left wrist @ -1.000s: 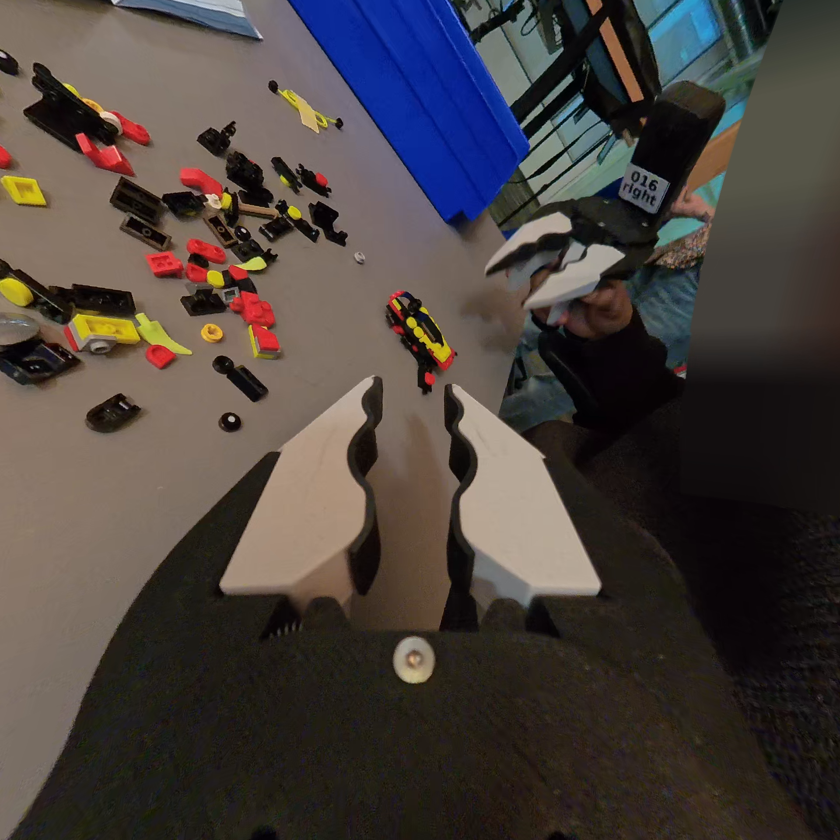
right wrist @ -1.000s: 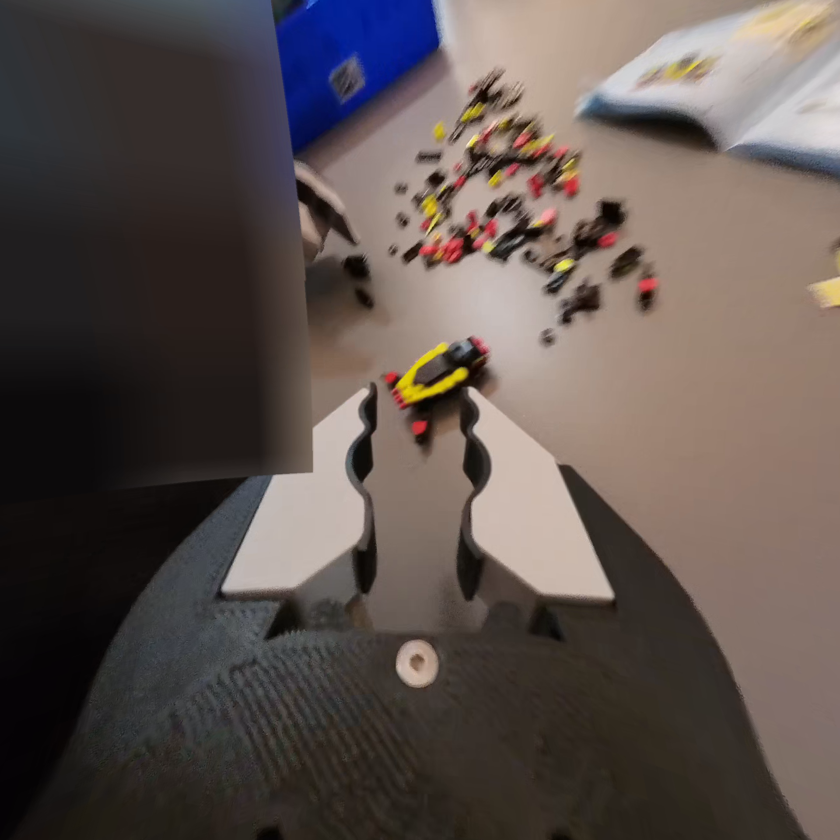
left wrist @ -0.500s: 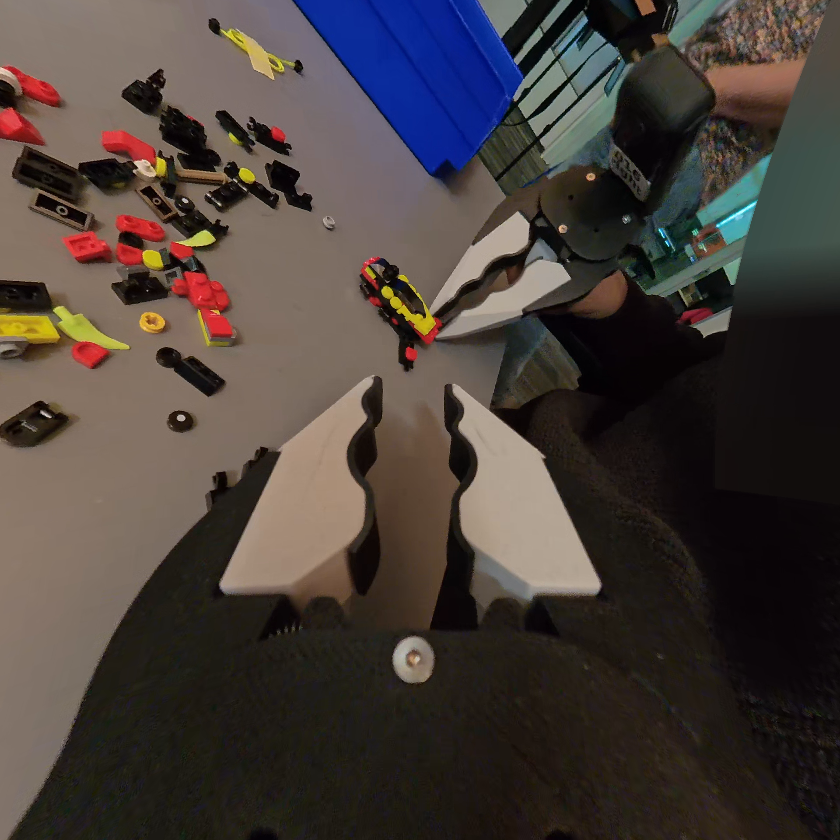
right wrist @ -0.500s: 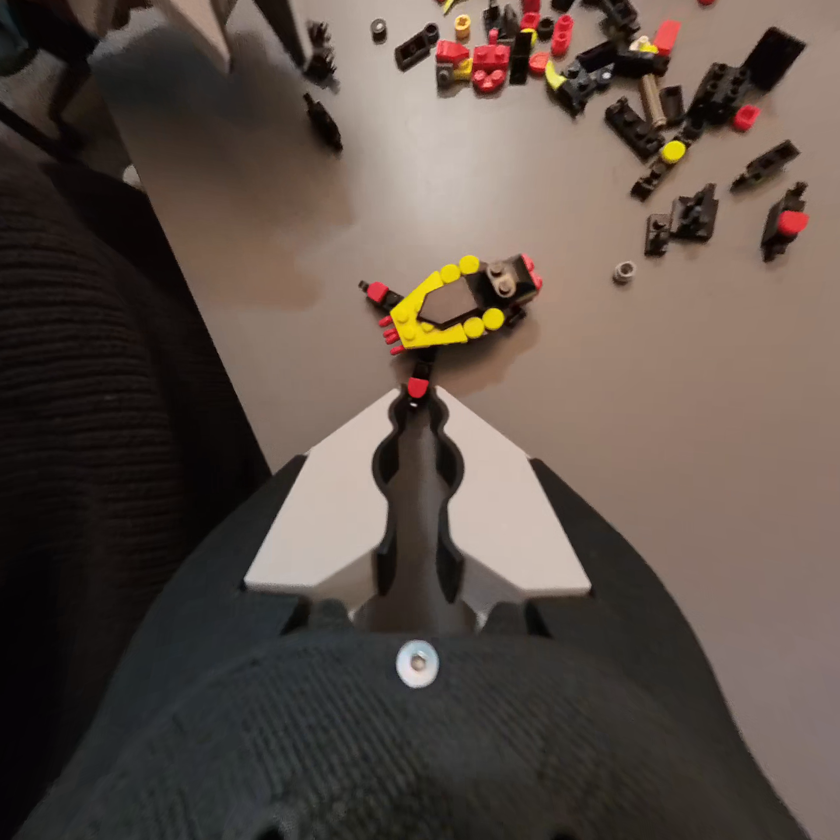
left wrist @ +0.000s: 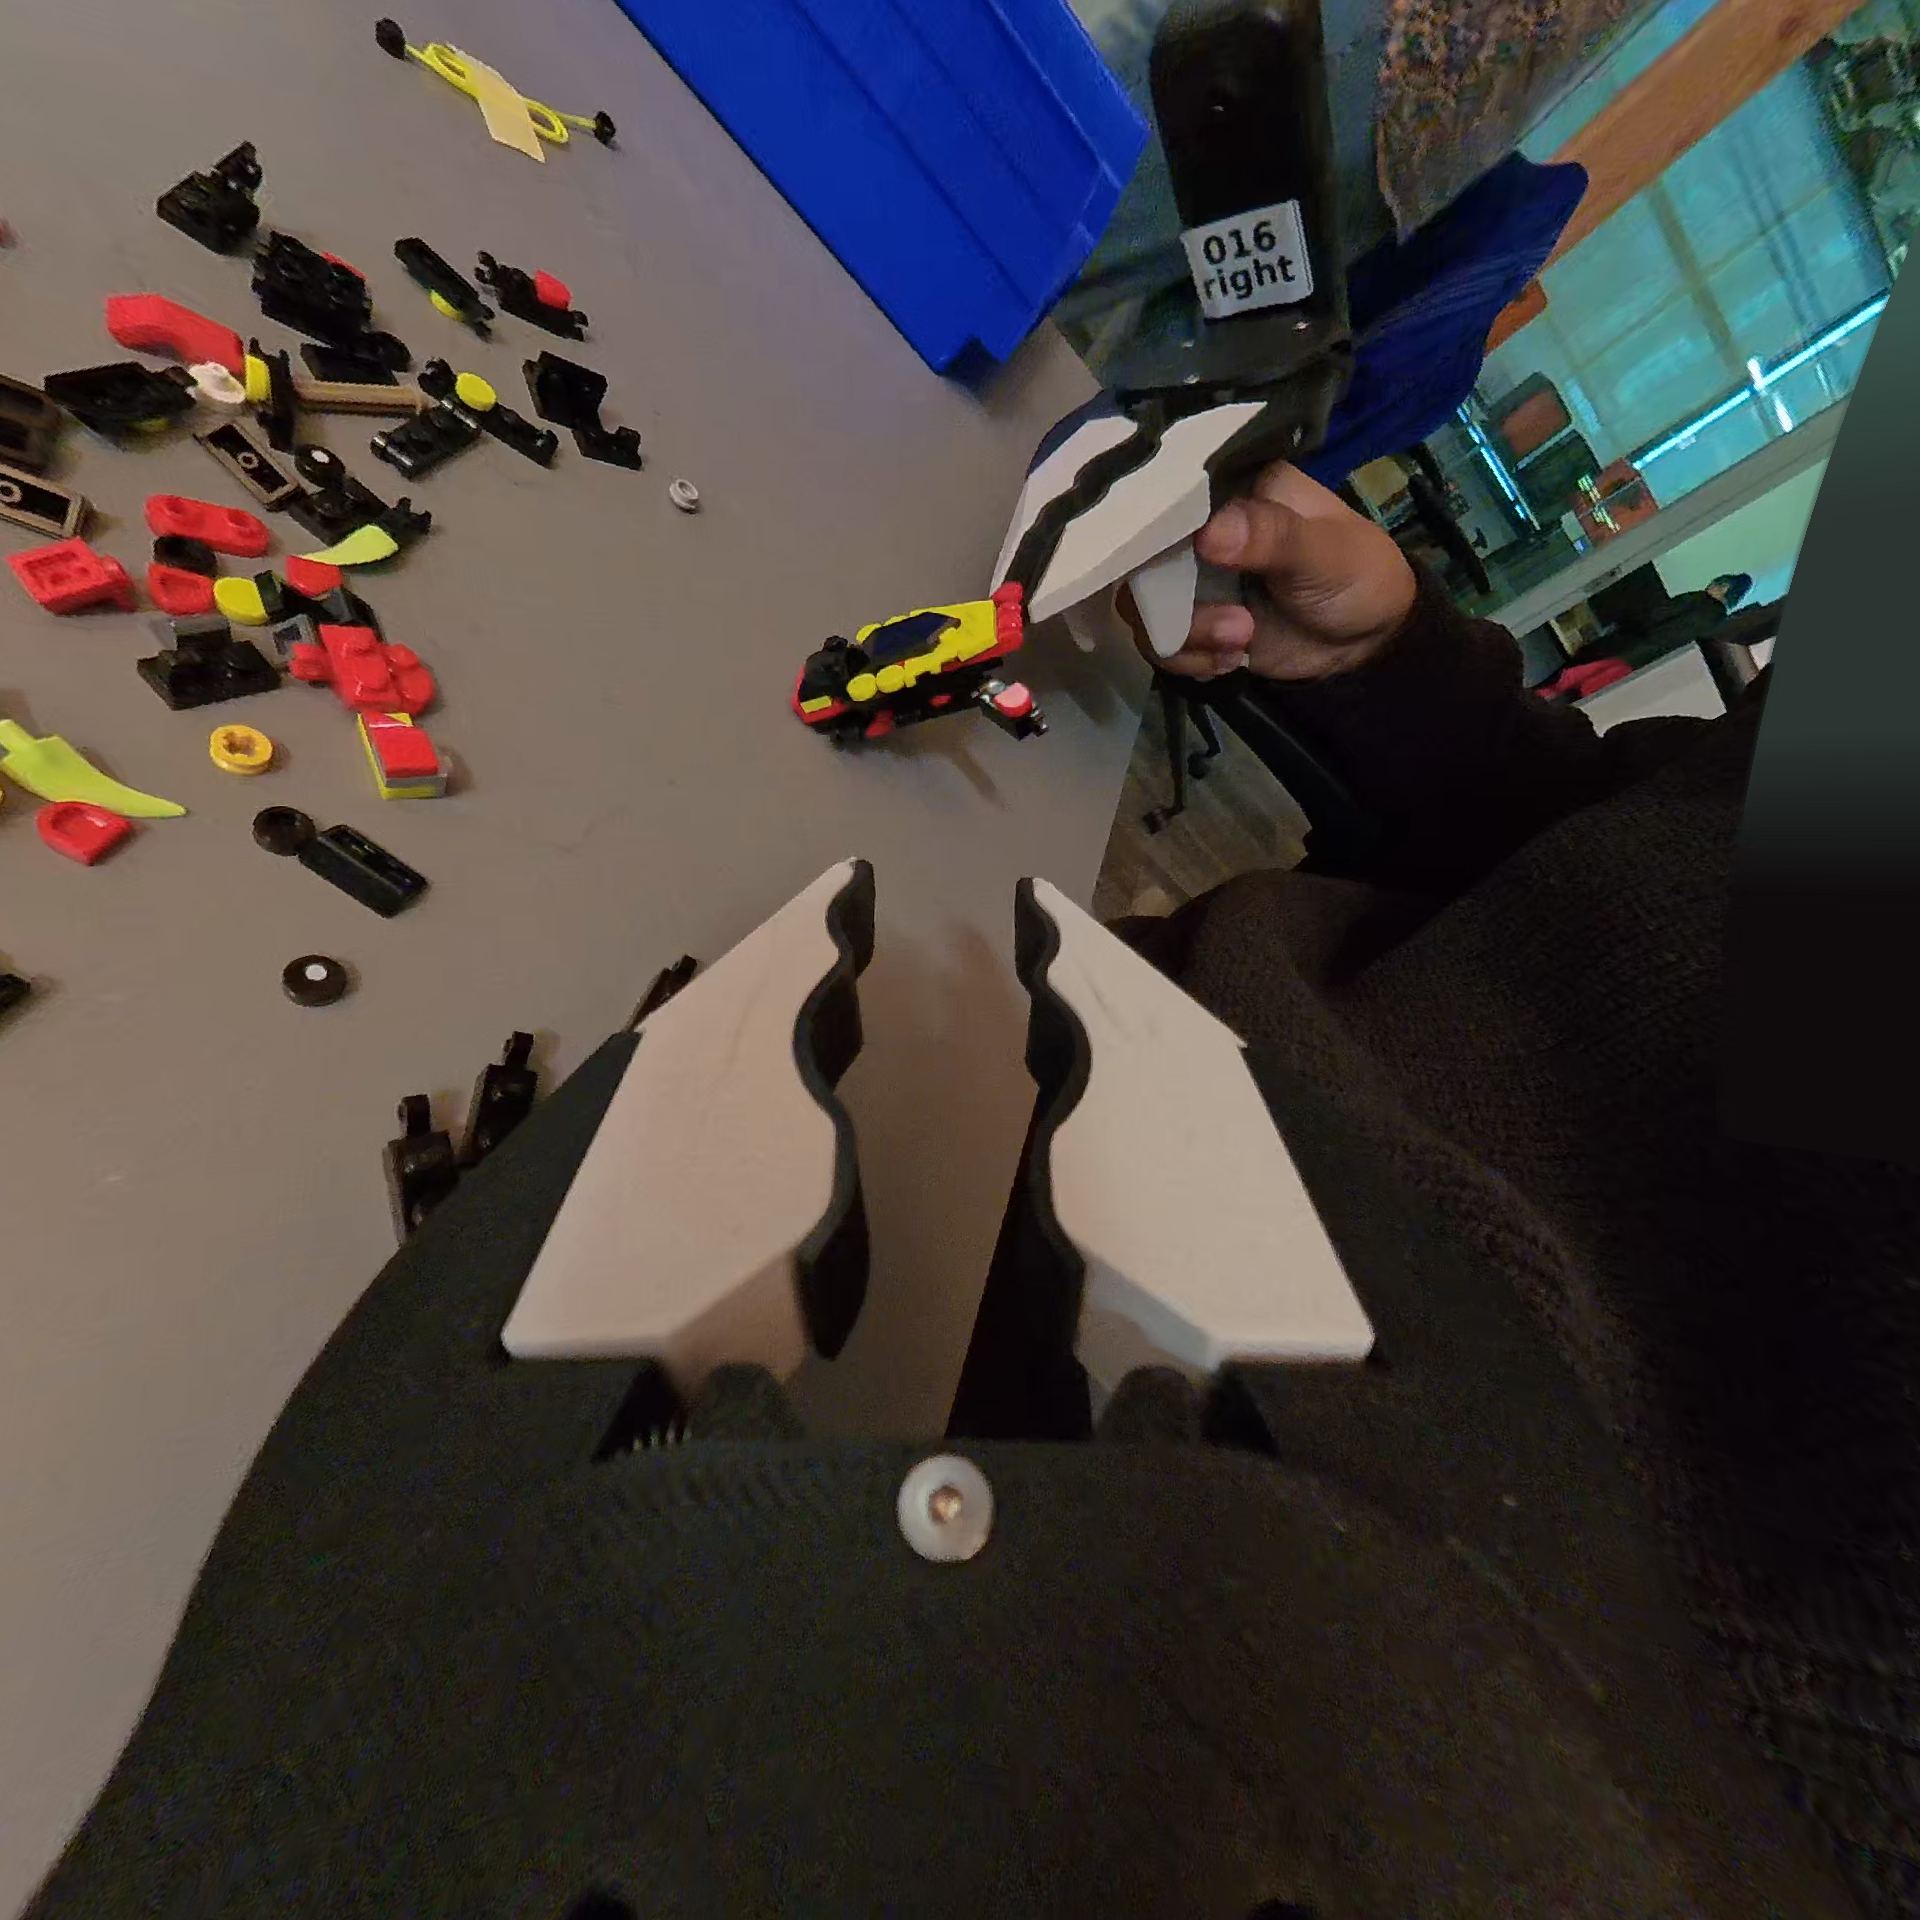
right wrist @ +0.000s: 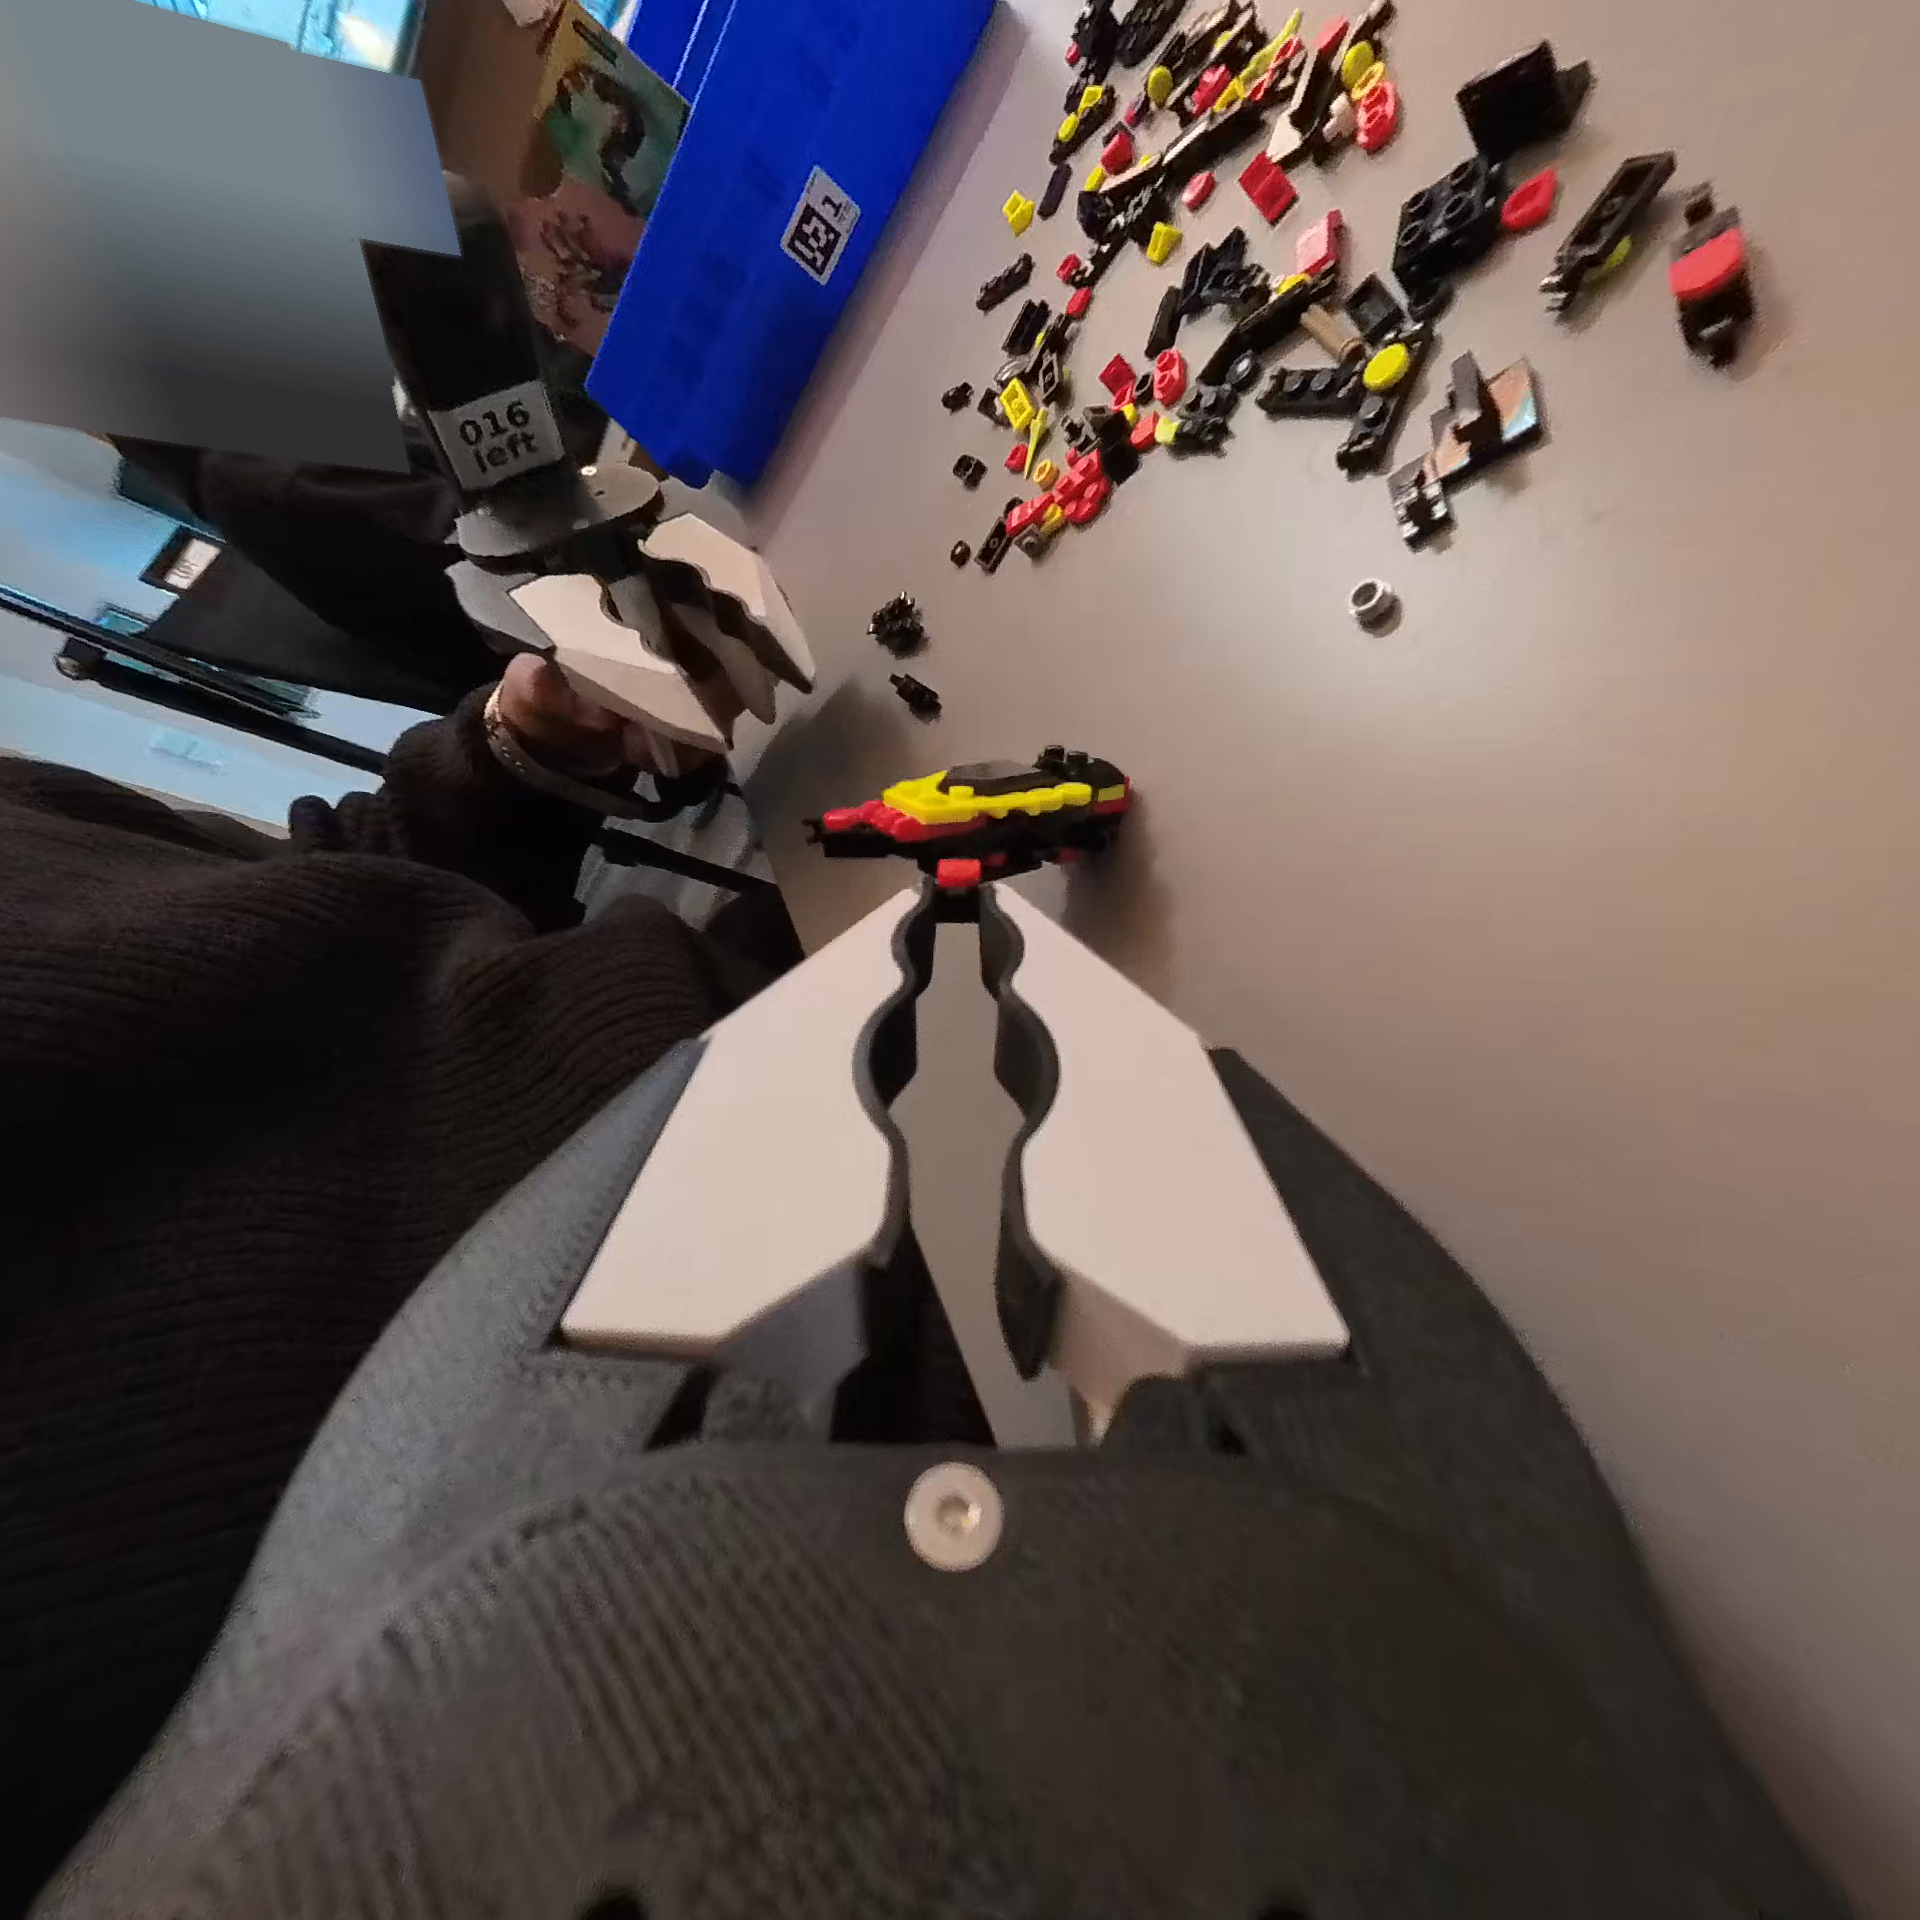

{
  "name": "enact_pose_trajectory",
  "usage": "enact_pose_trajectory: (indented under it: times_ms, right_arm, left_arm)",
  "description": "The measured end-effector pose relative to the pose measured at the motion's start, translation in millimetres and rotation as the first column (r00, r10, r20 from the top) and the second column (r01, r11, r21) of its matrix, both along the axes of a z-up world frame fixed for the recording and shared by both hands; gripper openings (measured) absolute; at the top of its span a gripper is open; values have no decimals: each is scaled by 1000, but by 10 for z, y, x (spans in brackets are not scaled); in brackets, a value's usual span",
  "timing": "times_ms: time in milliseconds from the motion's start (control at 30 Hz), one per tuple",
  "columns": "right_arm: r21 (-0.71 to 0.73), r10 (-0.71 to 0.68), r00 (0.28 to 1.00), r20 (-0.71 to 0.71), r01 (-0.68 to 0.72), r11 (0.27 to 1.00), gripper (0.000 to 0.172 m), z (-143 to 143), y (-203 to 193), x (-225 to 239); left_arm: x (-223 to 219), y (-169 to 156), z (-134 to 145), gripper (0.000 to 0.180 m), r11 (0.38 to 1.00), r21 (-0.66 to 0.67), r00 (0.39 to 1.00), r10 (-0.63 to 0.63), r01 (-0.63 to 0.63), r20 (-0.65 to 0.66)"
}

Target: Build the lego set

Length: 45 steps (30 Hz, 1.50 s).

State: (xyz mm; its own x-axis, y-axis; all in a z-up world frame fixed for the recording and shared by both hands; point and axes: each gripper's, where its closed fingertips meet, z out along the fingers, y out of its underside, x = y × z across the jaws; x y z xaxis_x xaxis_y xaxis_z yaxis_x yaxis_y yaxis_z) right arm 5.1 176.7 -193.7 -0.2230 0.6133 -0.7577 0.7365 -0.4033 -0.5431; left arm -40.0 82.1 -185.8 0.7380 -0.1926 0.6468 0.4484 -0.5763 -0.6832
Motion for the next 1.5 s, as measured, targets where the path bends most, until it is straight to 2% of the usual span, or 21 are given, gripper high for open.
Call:
enact_pose_trajectory:
  times_ms: [167,200,267,333,467,567,633,733,800,867,1000,1067,1267,1500]
  right_arm:
    - [-103,-13,1000,24,16,995,6,33,-37,-11]
    - [-133,-19,999,28,23,991,6,47,-43,-18]
    - [-186,-28,999,36,34,982,6,70,-41,-25]
    - [-228,-32,999,44,41,973,6,85,-47,-30]
    - [-270,-23,998,60,39,962,6,86,-97,-39]
    - [-291,-14,997,71,34,956,6,83,-144,-42]
    - [-310,-11,997,82,36,950,6,84,-174,-41]
    - [-348,-5,995,103,41,936,6,85,-218,-38]
    - [-369,-3,995,104,42,929,6,97,-221,-34]
    - [-399,5,996,93,33,917,7,137,-235,-31]
    - [-394,5,997,71,24,919,8,161,-219,-30]
    - [-406,1,999,43,17,914,7,215,-197,-29]
    - [-374,-35,999,-13,28,927,9,277,-79,-40]
    - [-214,-21,995,-97,0,977,9,302,-74,-47]
  left_arm:
    - [-1,28,-9,28,1000,1,999,16,-16,-28]
    - [-26,59,-19,37,999,1,998,41,-41,-52]
    - [-119,139,-62,71,993,1,983,117,-118,-138]
    - [-122,207,-69,82,991,20,967,137,-136,-213]
    - [109,367,-143,89,996,30,946,88,-83,-311]
    - [343,460,-315,89,999,-35,920,-8,-6,-392]
    - [413,558,-309,87,1000,-29,915,-19,8,-403]
    - [477,619,-288,70,999,-22,932,-30,23,-361]
    - [477,608,-250,40,1000,-6,946,-25,24,-324]
    - [439,595,-214,26,1000,7,956,-14,17,-293]
    - [408,583,-163,24,1000,19,978,-6,10,-208]
    - [376,577,-160,23,1000,23,977,8,-3,-214]
    - [338,567,-70,23,996,89,952,26,1,-305]
    - [381,544,-5,23,987,150,896,23,49,-443]
